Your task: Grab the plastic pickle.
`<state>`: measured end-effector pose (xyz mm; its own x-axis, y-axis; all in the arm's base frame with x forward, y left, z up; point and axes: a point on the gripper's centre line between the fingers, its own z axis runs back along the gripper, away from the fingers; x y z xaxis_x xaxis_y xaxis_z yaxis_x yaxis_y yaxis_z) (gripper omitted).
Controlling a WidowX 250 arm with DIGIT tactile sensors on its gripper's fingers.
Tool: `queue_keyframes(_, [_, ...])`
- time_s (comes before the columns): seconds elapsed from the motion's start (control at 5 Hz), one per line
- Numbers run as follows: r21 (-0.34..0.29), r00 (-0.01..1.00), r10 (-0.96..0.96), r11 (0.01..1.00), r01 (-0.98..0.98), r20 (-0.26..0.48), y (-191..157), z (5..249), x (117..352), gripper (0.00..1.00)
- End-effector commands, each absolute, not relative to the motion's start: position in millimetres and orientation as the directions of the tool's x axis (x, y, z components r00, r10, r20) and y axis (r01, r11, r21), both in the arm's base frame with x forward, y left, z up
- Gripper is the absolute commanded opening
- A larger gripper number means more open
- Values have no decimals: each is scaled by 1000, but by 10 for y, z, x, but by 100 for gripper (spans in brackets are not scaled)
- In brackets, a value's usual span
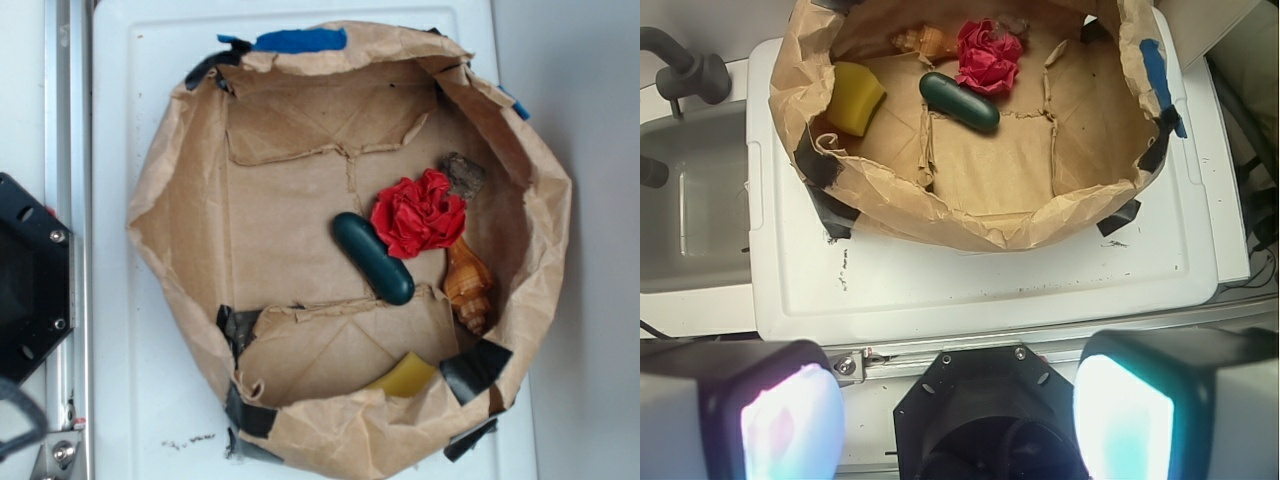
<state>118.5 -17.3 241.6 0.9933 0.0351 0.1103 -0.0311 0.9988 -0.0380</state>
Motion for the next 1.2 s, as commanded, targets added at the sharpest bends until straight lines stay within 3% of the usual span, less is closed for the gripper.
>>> queue_keyframes(0.0, [-38, 993, 35, 999, -31, 110, -173, 2416, 1185, 100])
queue_keyframes(0.2, [-54, 993, 48, 998, -42, 108, -155, 2377, 1614, 100])
queue_keyframes(0.4, [-46, 988, -104, 993, 110, 115, -169, 2301, 1870, 100])
queue_keyframes(0.6, [-53, 936, -346, 936, 349, 62, -176, 2136, 2130, 100])
queue_keyframes(0.8, [-187, 859, -509, 840, 509, 50, -236, 2159, 2259, 100])
queue_keyframes(1.0, [-187, 859, -509, 840, 509, 50, -236, 2159, 2259, 100])
